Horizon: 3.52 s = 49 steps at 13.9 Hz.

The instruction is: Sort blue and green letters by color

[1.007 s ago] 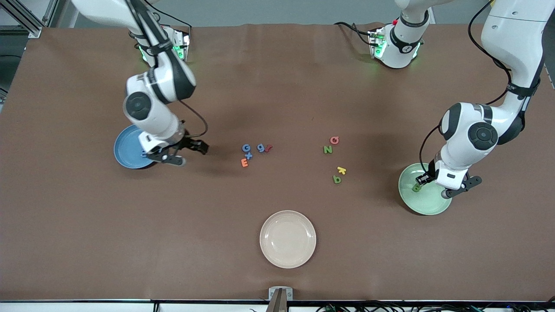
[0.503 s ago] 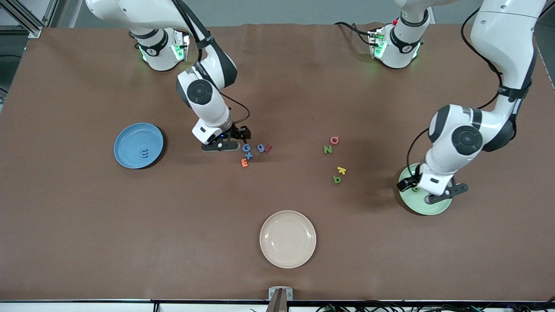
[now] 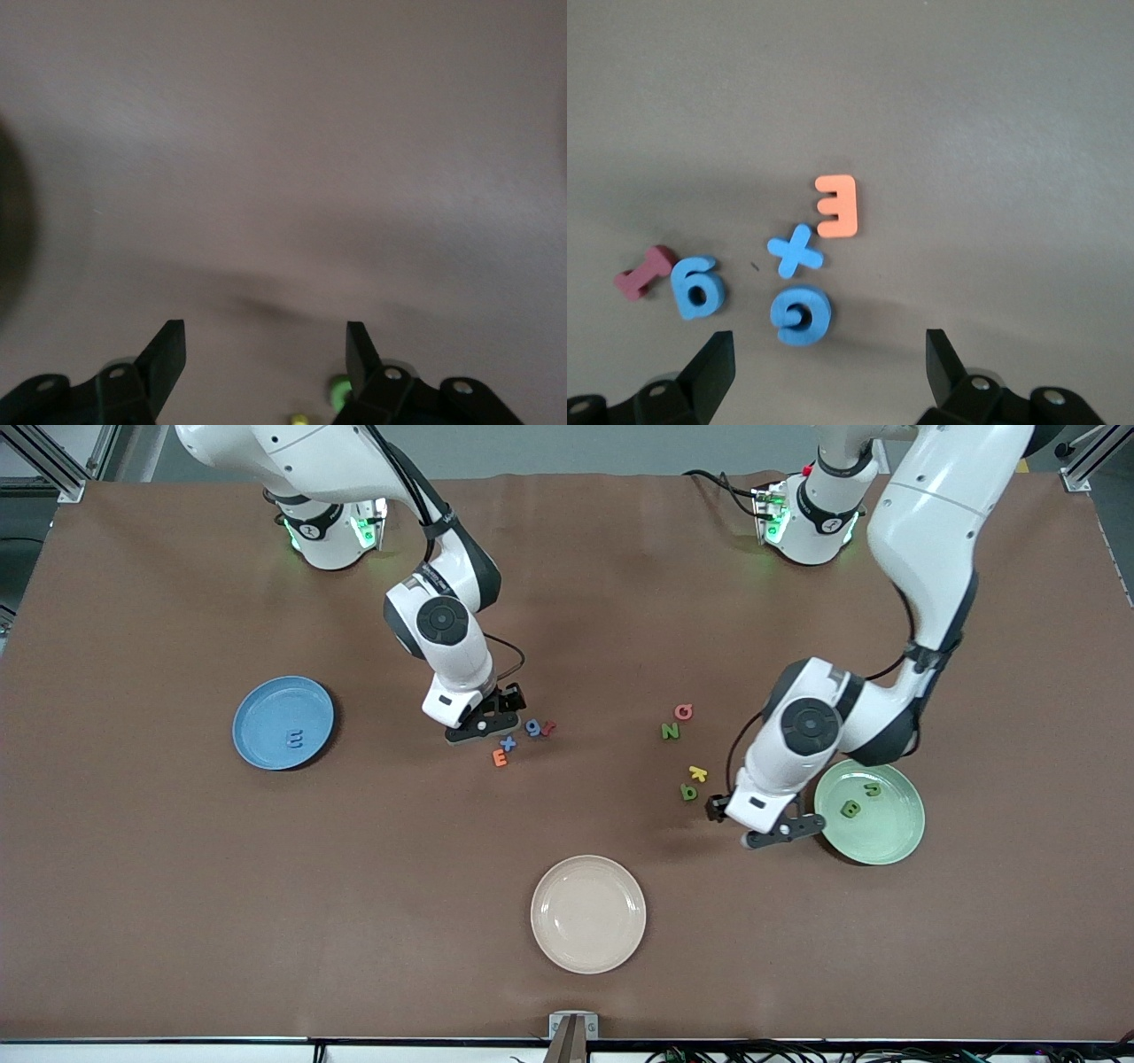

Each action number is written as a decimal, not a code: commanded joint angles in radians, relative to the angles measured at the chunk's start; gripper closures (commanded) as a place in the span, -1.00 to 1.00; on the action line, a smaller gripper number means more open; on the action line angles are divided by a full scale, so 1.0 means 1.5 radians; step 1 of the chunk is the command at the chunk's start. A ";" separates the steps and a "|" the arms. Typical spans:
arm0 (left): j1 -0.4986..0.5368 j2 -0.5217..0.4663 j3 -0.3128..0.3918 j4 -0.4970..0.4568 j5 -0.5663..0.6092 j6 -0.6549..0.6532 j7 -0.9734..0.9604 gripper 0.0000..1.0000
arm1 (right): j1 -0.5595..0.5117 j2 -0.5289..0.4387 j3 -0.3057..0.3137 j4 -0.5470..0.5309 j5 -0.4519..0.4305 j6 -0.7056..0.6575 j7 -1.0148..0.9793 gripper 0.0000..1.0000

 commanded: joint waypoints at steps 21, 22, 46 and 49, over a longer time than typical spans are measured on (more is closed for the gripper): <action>-0.019 0.003 0.003 0.023 0.015 -0.042 -0.050 0.96 | 0.037 0.061 -0.011 0.042 -0.033 -0.006 0.017 0.26; 0.001 -0.007 0.003 0.021 0.015 -0.043 -0.025 0.96 | 0.035 0.061 -0.011 0.042 -0.033 -0.006 0.016 0.41; 0.239 -0.011 0.005 -0.046 0.016 -0.063 0.286 0.47 | -0.497 -0.201 -0.012 -0.121 -0.033 -0.285 -0.666 0.78; 0.239 -0.015 0.005 -0.046 0.017 -0.064 0.285 -1.00 | -0.498 -0.201 -0.012 -0.129 -0.032 -0.270 -0.666 -0.66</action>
